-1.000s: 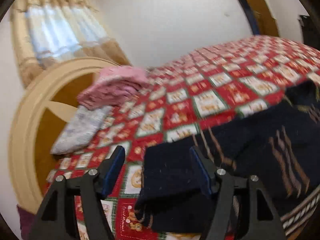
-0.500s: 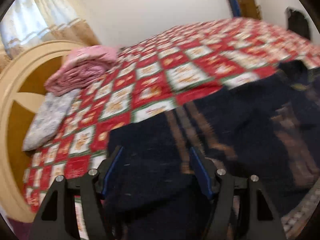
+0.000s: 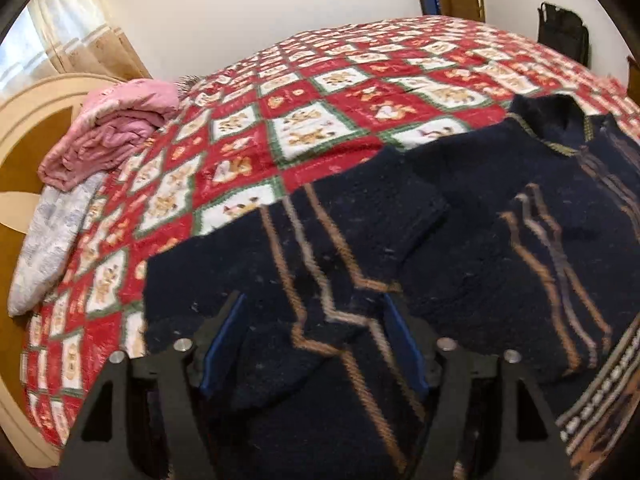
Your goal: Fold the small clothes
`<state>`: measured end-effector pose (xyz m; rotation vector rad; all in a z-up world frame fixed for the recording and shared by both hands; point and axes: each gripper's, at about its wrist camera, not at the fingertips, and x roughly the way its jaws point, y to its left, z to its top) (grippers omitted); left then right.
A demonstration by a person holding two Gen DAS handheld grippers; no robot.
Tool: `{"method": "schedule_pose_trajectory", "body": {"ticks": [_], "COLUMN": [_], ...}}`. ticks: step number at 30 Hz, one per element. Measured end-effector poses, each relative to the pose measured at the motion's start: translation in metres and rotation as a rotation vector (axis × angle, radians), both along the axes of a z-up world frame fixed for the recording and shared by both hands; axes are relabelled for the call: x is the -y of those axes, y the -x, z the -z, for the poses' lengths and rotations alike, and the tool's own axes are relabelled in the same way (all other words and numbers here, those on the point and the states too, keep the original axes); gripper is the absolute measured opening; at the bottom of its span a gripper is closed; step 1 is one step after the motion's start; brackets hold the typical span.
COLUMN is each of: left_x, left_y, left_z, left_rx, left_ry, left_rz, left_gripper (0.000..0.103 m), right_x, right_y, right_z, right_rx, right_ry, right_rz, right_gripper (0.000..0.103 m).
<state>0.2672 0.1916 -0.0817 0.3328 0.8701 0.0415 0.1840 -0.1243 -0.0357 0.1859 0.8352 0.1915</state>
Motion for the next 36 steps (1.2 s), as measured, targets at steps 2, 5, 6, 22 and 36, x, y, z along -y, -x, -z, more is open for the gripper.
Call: {"method": "schedule_pose_trajectory", "body": {"ticks": [2,5,6,22,36], "left_x": [-0.004,-0.024,-0.035,0.066,0.246], "left_y": [-0.008,-0.024,-0.029,0.024,0.037], "left_z": [-0.001,-0.003,-0.001,-0.122,-0.028], "left_rx": [0.016,0.009,-0.018,0.2,-0.095], "left_ry": [-0.008,0.126,0.257,0.65,0.569], "left_rz": [-0.031,-0.104,-0.106,0.084,0.319], "left_gripper": [0.08,0.042,0.017,0.013,0.039], "right_x": [-0.002,-0.008,-0.009,0.037,0.111], "right_y": [-0.002,0.001,0.001,0.006,0.033], "right_z": [0.003,0.004,0.003,-0.001,-0.003], "right_rx": [-0.015,-0.012,-0.008,0.006,0.036], "right_ry": [-0.007,0.0,0.004,-0.036,-0.031], "right_rz": [-0.005,-0.024,-0.029,0.075,0.176], "right_gripper": [0.066,0.066,0.066,0.066,0.066]}}
